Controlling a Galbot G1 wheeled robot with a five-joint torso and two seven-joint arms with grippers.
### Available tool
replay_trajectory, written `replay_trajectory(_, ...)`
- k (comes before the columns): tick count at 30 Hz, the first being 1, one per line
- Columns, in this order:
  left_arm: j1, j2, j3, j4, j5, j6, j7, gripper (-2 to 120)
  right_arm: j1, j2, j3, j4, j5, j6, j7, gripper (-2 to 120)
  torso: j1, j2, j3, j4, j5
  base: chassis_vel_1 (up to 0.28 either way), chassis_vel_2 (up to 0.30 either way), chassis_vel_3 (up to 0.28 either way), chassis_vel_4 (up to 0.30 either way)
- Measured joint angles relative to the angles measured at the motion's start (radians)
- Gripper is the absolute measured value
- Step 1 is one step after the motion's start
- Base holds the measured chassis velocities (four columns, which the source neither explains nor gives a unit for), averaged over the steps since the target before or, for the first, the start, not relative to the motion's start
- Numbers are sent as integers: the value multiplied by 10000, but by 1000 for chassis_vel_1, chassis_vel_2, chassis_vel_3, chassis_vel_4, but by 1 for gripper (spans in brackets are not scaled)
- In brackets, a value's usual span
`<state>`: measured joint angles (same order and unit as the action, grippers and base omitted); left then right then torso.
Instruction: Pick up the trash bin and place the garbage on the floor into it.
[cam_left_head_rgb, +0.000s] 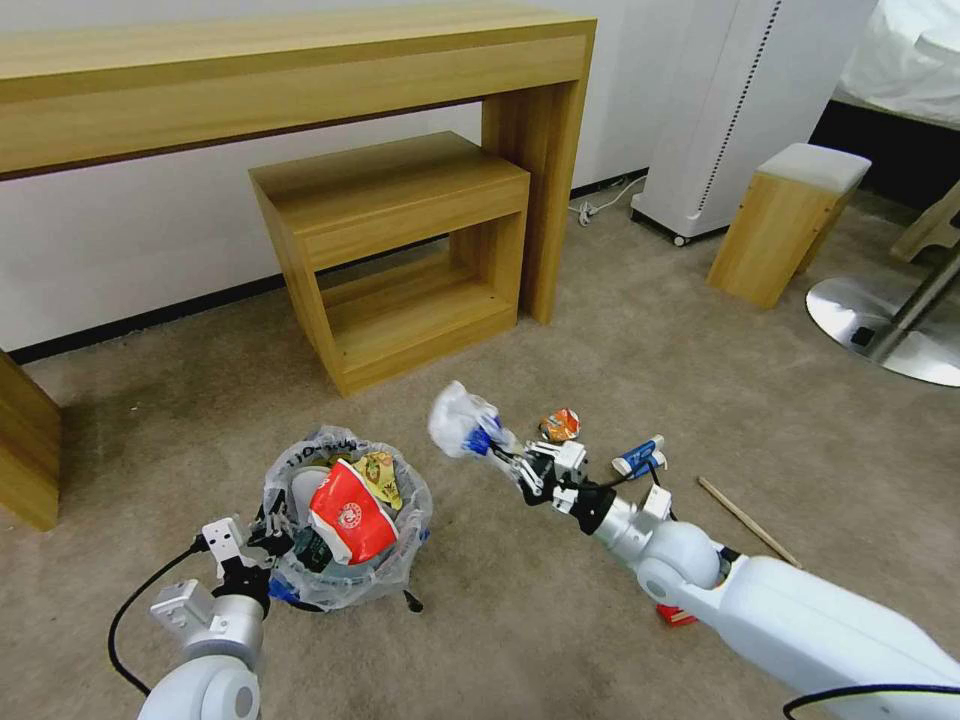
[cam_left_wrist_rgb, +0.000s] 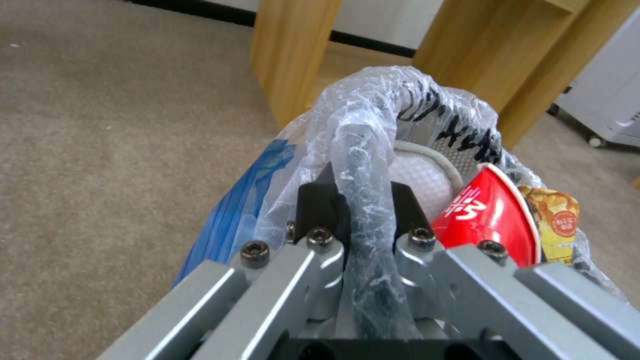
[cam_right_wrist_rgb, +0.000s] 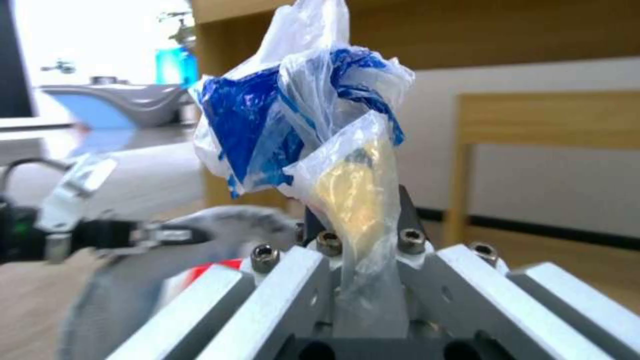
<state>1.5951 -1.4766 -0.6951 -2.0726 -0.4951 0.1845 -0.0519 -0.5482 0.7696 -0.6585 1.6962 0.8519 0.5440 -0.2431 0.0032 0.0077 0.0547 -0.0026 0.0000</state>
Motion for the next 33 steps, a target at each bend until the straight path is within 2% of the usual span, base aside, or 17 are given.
replay_trajectory(3,149,-56,56,-353,34,52,2,3,703,405,-1074,-286,137,-134,1,0,0,-1,0,5,0,0,0,0,0)
replay_trajectory(7,245,-81,72,-600,43,91,2,3,1045,612,-1667,-480,237,-238,60,0,0,-1,0,3,1,0,0,0,0)
replay_trajectory(10,467,-122,105,-1031,90,109,37,3,1789,1026,-2784,-850,380,-444,237,0,0,0,1,0,2,0,0,0,0)
replay_trajectory(14,709,-146,128,-1365,177,109,96,3,2474,1390,-3557,-969,495,-687,592,0,0,-1,0,2,1,0,0,0,0)
replay_trajectory(33,1049,-137,304,-1827,376,40,247,3,3540,1592,-4790,-177,627,-2334,2918,0,0,-1,0,0,0,0,0,0,0)
